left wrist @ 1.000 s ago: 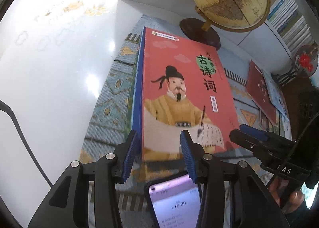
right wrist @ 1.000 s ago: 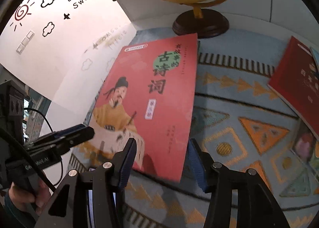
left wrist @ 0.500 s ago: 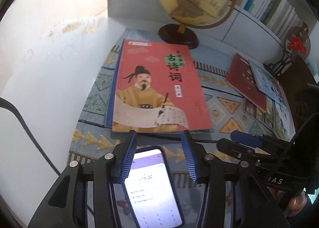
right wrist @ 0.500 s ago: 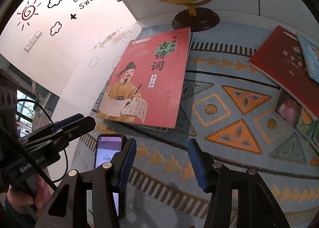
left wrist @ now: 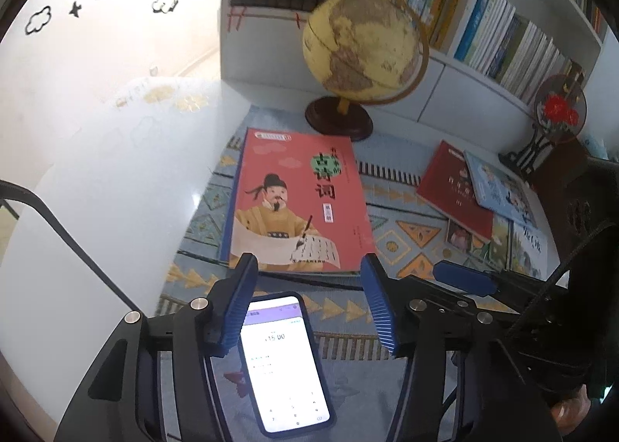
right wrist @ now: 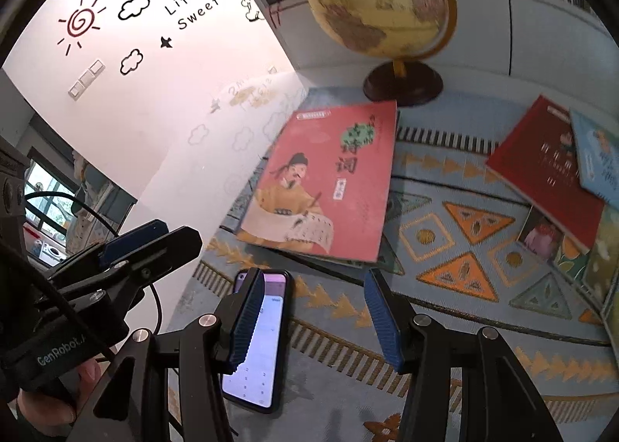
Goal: Organize books
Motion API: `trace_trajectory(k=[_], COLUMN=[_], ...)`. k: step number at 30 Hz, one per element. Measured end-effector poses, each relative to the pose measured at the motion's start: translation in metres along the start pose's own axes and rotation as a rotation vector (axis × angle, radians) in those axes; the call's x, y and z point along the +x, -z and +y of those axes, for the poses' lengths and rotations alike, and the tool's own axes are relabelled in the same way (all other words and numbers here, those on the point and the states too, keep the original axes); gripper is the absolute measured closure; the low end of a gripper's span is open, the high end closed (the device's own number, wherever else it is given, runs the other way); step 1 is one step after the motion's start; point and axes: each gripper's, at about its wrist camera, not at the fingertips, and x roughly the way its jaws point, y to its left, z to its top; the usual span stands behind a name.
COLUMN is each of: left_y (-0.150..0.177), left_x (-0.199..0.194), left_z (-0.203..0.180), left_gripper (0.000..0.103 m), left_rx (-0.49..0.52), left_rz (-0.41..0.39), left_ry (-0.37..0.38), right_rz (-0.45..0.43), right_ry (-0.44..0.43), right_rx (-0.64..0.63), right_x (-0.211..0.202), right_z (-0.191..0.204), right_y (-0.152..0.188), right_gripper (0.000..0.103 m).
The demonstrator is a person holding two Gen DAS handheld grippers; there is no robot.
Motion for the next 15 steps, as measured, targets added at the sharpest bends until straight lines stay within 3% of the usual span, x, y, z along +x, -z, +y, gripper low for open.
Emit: trace_trajectory(k=[2, 6, 8, 15], left_y=[-0.002, -0.007, -0.012, -0.019], left_x=[-0.009, -0.028, -0.038, -0.052], left_z=[0.003, 0.003, 0.003, 0.001], left_gripper=[0.041, 0.037, 0.026, 0.02], left_rx=[-0.018, -0.058, -0.081, -0.102], left_rz=[-0.015, -0.059, -0.083, -0.118], left_ry=[-0.019, -0.036, -0.051, -0.109], right_rz=[-0.018, -0.07, -0.129, -0.238], right_ry=[0.017, 0.057, 0.087, 0.139], right_rx=[-0.005, -0.009, -0.008, -0.035], right_x=[-0.006, -0.023, -0.037, -0.071], right_z=[0.006, 0.015, 0.019, 0.034], right_y=[-0.004, -0.012, -0.016, -0.029], right_gripper=[0.051, 0.051, 0.051, 0.05])
